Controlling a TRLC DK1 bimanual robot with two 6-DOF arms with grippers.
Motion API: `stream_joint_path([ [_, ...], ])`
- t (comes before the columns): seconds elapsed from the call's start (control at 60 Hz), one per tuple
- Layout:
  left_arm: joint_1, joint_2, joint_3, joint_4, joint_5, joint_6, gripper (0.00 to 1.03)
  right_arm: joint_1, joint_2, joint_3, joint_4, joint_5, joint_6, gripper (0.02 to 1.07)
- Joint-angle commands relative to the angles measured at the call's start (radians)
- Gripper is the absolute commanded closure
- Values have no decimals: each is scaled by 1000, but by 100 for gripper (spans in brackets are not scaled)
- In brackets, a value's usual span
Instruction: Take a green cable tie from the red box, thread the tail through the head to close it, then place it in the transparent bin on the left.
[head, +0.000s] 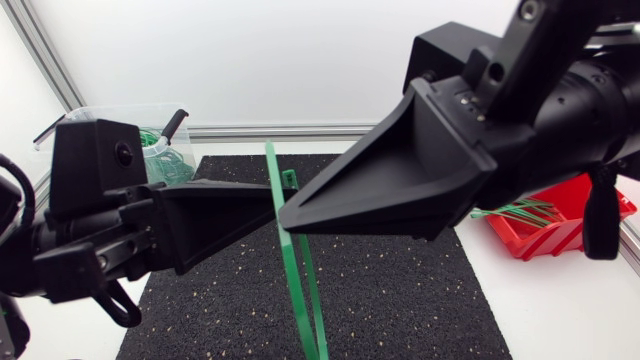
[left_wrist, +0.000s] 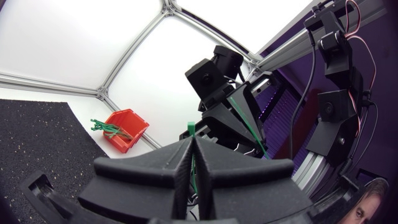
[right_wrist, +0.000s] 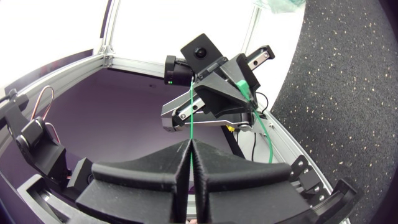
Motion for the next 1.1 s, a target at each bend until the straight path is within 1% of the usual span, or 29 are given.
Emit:
stream_joint_path([
  [0.0,-9,12,-23,16,-8,28,99,-18,21,38,-43,-23,38,101],
  [0.217,-9,24,-19,19,-31,54,99,-33,12,30,-100,-32,57,101],
  [0.383,-8,29,-14,22,-40,63,99,-47,12,24,-168,-49,57,101],
  [0.617,-11,21,-8,25,-45,71,99,-53,12,19,-181,-51,58,101],
  [0.75,-37,9,-11,25,-69,86,99,-54,18,18,-183,-51,58,101],
  [1.083,-43,-2,-5,22,-86,86,99,-74,33,-1,-175,-51,58,101],
])
